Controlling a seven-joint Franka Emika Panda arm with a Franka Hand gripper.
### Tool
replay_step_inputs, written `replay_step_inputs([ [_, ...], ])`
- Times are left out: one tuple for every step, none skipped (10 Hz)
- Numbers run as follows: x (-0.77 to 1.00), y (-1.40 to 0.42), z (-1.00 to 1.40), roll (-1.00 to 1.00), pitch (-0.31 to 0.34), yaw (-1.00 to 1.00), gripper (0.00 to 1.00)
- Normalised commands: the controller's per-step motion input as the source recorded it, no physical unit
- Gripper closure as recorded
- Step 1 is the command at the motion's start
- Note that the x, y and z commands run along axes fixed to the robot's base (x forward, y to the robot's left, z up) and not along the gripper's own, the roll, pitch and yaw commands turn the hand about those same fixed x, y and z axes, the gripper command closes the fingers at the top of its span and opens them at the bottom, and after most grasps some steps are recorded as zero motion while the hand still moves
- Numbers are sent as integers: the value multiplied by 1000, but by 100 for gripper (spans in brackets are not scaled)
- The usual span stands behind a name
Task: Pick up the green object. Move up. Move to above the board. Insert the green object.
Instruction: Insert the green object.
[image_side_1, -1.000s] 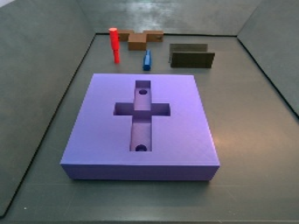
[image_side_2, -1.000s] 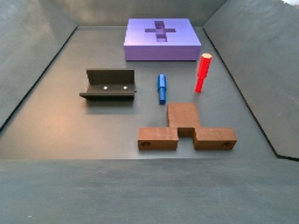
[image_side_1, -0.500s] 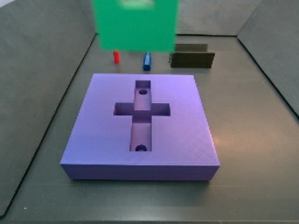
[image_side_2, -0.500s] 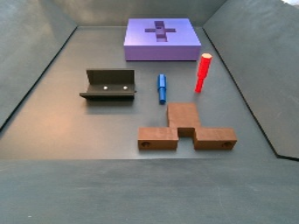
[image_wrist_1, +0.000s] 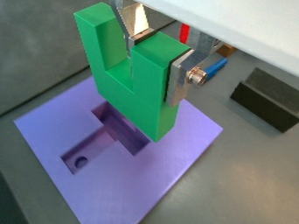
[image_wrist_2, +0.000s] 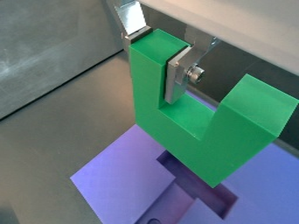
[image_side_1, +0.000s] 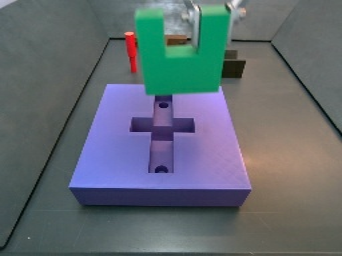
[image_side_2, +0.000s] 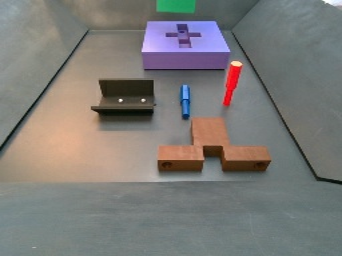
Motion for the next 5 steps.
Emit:
replay_step_inputs([
  [0, 100, -383, 0, 24, -189, 100],
  [-146, 100, -391, 0, 0, -146, 100],
  [-46, 60, -434, 0, -11, -23, 100],
  [-131, 0, -469, -7, -90, 0, 100],
  [-97, 0, -457, -39, -101, 0, 100],
])
